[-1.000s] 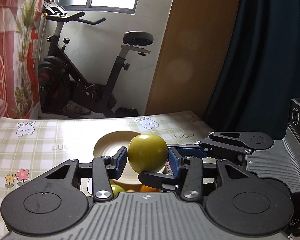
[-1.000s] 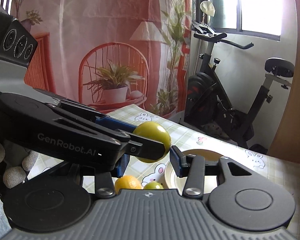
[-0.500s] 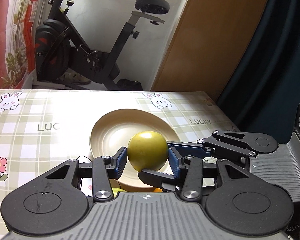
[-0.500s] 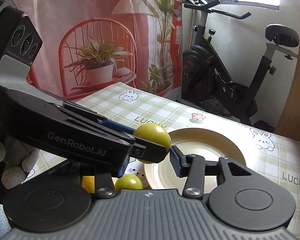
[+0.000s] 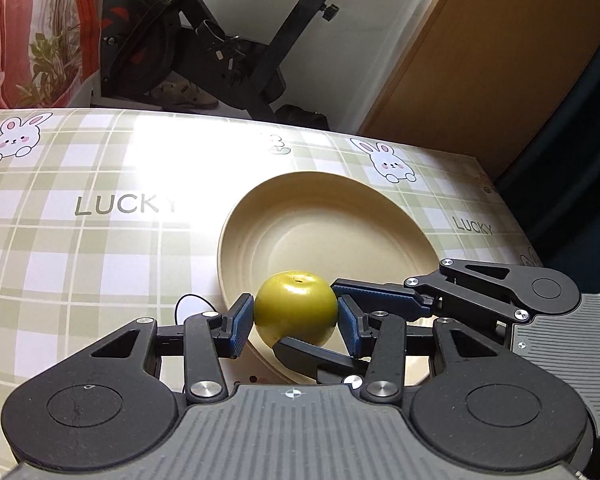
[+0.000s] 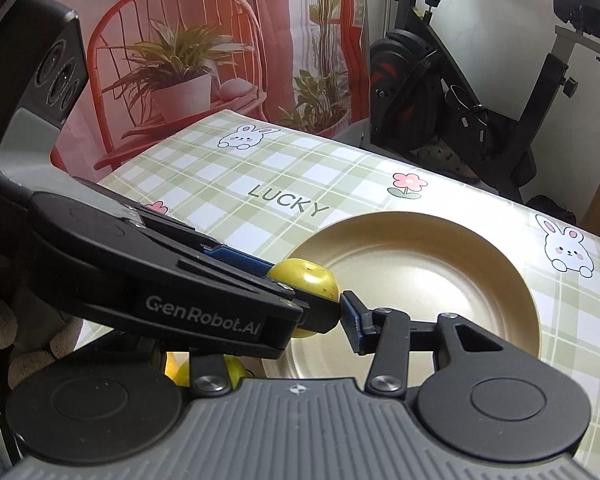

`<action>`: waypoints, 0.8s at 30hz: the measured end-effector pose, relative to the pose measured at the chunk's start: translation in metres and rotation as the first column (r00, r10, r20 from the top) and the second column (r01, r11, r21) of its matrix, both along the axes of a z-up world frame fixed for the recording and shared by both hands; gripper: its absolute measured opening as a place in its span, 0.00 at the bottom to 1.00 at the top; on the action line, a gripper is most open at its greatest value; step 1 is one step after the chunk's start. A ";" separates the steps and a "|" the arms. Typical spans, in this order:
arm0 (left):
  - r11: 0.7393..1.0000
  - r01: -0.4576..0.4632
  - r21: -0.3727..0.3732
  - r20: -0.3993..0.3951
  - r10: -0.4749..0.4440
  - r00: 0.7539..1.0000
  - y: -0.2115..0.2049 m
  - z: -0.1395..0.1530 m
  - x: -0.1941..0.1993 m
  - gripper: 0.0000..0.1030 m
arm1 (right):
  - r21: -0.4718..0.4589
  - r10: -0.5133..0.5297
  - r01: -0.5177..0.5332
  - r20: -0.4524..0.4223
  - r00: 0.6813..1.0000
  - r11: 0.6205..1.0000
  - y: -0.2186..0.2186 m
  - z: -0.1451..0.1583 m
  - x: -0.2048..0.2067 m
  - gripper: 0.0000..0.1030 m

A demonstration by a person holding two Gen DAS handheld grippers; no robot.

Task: Organize fruits
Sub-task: 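Carry the yellow-green apple onto the beige plate and open the left tool, then move the left tool to the red apple beside the plate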

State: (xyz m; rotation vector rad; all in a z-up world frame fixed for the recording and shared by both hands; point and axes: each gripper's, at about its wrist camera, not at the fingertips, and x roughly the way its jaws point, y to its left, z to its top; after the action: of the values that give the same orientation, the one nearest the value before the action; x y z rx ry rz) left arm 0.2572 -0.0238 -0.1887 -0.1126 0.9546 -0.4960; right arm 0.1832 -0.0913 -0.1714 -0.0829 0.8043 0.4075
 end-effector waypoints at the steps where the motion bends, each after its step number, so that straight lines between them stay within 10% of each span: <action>1: 1.000 -0.004 0.001 -0.004 0.004 1.000 0.000 0.000 0.001 0.47 | 0.001 -0.004 0.004 -0.005 1.000 1.000 0.001 -0.001 0.001 0.46; 24: 0.998 -0.049 -0.038 0.139 0.054 0.989 0.022 0.045 -0.090 0.47 | 0.071 -0.160 0.154 0.094 0.983 0.986 -0.017 0.037 -0.105 0.55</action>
State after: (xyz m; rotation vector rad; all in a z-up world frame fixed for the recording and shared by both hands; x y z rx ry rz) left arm 0.1671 -0.0023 -0.1433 -0.1319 0.8041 -0.4664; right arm 0.0779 -0.1078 -0.1343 0.0193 0.6938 0.2769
